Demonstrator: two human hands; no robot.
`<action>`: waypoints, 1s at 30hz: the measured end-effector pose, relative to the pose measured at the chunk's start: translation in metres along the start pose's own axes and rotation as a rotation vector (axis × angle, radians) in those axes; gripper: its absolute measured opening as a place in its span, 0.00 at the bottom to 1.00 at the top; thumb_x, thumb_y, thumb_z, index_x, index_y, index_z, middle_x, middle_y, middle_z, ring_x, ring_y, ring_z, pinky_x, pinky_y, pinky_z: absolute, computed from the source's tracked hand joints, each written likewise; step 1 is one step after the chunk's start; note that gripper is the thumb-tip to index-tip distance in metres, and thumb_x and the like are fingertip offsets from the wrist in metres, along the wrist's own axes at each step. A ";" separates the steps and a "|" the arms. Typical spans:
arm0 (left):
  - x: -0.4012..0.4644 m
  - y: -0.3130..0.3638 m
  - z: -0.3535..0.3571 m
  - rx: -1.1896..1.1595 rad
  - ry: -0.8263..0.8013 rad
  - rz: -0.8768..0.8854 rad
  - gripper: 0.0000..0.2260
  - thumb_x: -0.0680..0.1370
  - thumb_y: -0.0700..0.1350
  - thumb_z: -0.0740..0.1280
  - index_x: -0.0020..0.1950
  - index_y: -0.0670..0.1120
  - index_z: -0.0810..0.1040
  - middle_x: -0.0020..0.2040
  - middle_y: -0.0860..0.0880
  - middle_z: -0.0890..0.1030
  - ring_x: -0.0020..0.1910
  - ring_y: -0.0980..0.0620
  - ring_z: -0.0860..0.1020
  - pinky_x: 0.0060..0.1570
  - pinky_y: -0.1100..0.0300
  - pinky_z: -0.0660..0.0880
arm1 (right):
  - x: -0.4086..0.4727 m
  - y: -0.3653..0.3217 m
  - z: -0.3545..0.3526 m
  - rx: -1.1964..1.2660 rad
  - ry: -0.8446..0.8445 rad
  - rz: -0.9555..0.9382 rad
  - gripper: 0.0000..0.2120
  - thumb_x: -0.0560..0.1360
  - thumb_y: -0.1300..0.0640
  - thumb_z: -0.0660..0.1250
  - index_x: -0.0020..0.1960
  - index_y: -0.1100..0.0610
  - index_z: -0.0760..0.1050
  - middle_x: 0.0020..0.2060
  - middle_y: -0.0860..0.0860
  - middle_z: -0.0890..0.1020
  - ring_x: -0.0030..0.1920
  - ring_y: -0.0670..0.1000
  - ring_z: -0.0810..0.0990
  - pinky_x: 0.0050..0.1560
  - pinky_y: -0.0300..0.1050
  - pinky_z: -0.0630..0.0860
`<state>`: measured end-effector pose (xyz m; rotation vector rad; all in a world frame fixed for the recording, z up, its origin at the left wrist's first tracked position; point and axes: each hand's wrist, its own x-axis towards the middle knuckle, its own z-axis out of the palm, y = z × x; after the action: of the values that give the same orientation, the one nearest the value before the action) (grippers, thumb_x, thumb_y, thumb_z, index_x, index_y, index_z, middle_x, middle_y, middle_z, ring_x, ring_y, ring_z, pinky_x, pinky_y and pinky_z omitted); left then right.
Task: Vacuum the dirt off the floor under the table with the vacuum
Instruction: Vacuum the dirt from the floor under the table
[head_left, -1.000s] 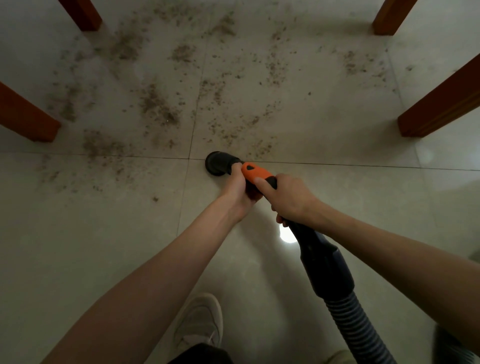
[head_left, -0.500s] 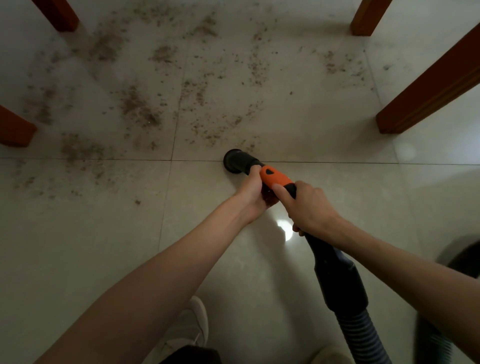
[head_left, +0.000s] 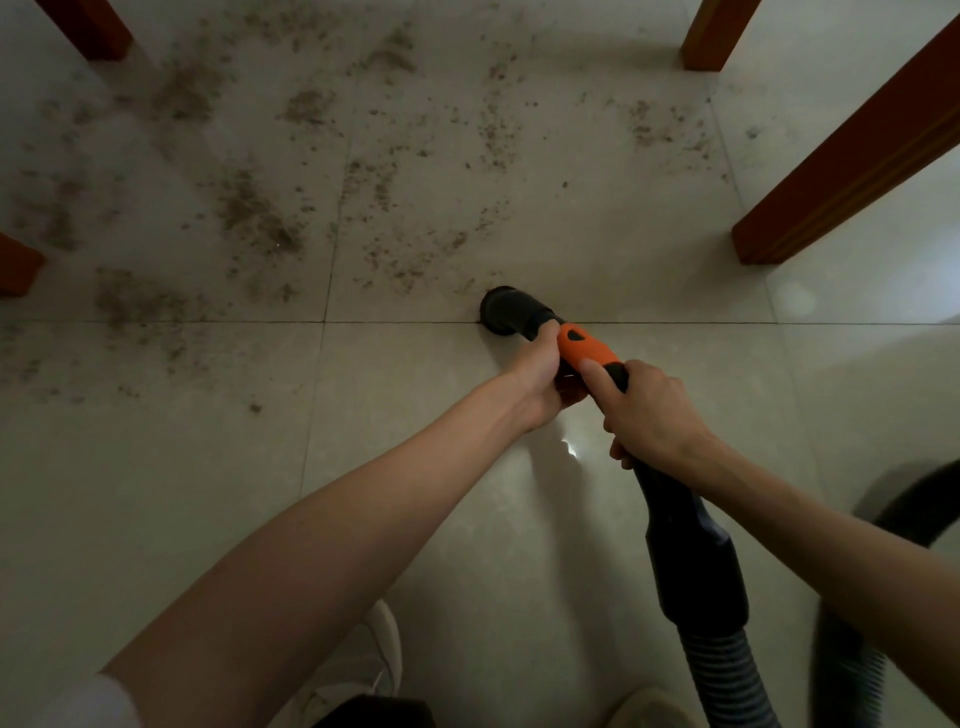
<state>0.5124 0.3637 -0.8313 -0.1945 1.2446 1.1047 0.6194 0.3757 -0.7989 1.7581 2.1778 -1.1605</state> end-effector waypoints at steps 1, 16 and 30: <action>0.002 0.001 0.002 0.014 -0.004 0.003 0.20 0.82 0.53 0.55 0.68 0.42 0.67 0.58 0.41 0.75 0.56 0.44 0.75 0.51 0.51 0.74 | 0.001 0.001 -0.001 0.013 0.006 0.014 0.23 0.79 0.41 0.55 0.52 0.62 0.70 0.37 0.56 0.79 0.22 0.47 0.77 0.20 0.35 0.70; 0.027 0.024 0.021 0.036 -0.040 0.127 0.13 0.82 0.52 0.56 0.43 0.44 0.71 0.41 0.46 0.76 0.40 0.51 0.76 0.41 0.60 0.74 | 0.033 -0.012 -0.027 0.400 -0.113 0.116 0.21 0.80 0.43 0.57 0.46 0.62 0.72 0.32 0.55 0.75 0.25 0.50 0.75 0.27 0.44 0.73; 0.030 0.019 0.005 -0.047 -0.048 0.162 0.18 0.82 0.51 0.57 0.61 0.38 0.72 0.44 0.45 0.78 0.43 0.50 0.77 0.40 0.61 0.75 | 0.034 -0.022 -0.040 0.448 -0.295 0.115 0.21 0.80 0.44 0.57 0.49 0.64 0.71 0.30 0.55 0.72 0.23 0.48 0.72 0.22 0.39 0.72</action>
<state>0.4987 0.3935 -0.8455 -0.1034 1.2084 1.2719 0.6040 0.4262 -0.7778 1.6881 1.7195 -1.8506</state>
